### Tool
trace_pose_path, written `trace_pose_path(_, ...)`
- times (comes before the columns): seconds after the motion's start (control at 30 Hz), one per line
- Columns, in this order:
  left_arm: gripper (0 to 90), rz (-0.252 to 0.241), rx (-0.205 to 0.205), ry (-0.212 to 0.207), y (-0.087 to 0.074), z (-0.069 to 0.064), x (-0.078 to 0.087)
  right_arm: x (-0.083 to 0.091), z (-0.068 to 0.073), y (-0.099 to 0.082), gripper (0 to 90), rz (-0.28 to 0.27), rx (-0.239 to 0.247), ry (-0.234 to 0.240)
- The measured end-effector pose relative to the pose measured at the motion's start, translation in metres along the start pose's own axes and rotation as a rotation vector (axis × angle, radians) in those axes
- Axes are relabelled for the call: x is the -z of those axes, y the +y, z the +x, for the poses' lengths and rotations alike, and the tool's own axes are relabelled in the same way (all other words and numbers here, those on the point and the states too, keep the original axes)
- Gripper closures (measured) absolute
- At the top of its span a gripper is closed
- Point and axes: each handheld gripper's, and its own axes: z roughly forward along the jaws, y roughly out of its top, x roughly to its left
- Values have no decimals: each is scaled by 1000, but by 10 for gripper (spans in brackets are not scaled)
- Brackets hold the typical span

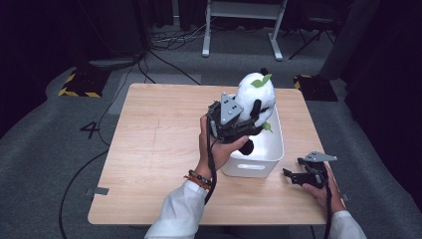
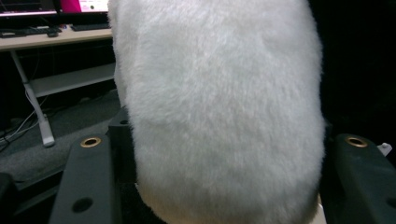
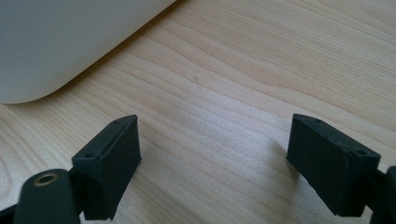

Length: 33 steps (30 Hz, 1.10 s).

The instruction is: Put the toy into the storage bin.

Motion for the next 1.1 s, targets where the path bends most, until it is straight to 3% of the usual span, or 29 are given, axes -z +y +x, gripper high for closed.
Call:
trace_pose_path(0.23, 368, 27, -14, -16, -5, -10, -15, 0, 0, 0, 174, -2, 5, 1)
trace_pose_path(0.7, 364, 66, -7, -35, -23, -14, -29, 0, 0, 0, 174, -1, 7, 6)
trace_pose_path(1.1, 352, 135, -51, -51, -37, -22, -37, 0, 0, 0, 174, -1, 7, 7)
